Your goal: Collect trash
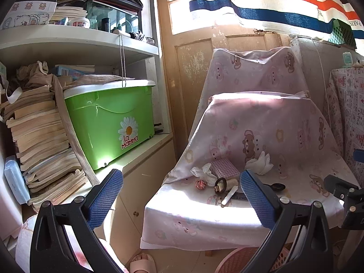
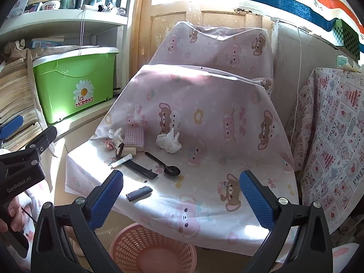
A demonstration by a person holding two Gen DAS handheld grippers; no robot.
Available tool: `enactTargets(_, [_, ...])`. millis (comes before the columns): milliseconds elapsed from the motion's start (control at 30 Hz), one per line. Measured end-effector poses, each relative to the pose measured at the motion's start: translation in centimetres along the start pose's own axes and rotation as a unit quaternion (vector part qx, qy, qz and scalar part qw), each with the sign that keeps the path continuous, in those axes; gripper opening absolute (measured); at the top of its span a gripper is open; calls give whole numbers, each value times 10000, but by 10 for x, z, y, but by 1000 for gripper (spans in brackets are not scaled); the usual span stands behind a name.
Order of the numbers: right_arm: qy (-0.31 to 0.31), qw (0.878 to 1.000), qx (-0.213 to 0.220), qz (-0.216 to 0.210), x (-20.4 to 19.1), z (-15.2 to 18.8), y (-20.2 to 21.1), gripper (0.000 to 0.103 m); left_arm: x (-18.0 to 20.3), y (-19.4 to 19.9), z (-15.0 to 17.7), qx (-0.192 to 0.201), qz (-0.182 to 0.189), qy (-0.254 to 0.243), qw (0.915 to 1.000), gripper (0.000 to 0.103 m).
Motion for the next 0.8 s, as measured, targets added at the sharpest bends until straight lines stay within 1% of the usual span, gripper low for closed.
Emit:
enactTargets(167, [-45, 10000, -38, -43, -2, 1, -1, 103, 0, -2, 1, -67, -20, -30, 10000, 102])
enactTargets(533, [24, 9999, -69, -78, -7, 4, -3, 103, 6, 0, 2, 34, 3, -200, 9998, 102])
enactTargets(800, [-16, 9999, -70, -80, -6, 4, -3, 103, 5, 1, 2, 16, -10, -182, 9998, 102])
Point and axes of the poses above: each gripper's, at about its wrist camera, not at the fingertips, and y roughly against the way its jaws point, x to its right, z to its underside, the point moved 8 cm from there along -y, roughly the way its jaws point, and after that the axes turned 3 degrees about -z, right-handed, at the moved point
